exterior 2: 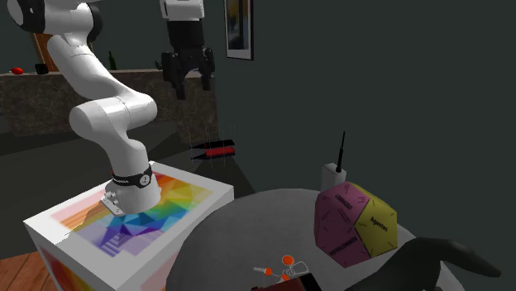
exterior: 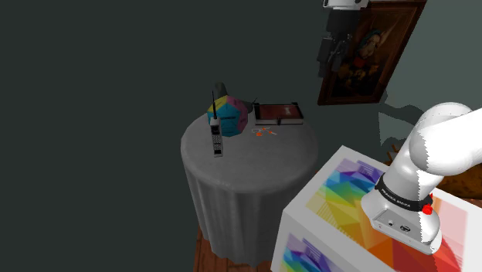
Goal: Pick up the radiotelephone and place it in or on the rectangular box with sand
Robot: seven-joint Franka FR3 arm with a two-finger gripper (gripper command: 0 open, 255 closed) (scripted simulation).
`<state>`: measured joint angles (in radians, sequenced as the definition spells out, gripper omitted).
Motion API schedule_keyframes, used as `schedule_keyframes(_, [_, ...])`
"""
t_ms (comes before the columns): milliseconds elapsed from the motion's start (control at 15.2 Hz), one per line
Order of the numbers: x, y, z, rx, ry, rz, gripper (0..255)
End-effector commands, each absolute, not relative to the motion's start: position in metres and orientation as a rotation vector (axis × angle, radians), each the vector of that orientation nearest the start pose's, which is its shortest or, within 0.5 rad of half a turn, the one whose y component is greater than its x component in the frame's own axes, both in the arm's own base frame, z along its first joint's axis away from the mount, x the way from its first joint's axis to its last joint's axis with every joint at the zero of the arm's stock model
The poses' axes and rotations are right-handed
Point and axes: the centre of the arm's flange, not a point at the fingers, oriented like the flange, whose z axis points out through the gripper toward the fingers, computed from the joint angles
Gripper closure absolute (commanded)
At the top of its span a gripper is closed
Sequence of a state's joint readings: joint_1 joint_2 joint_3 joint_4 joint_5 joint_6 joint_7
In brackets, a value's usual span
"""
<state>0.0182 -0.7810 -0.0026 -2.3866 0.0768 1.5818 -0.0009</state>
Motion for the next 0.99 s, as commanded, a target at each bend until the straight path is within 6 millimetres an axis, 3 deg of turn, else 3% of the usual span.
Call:
schedule_keyframes(0, [0.308,0.013,0.576,-3.063,-0.024,0.037,0])
schedule_keyframes(924, [0.433,0.14,0.5,-3.124,0.321,0.078,0])
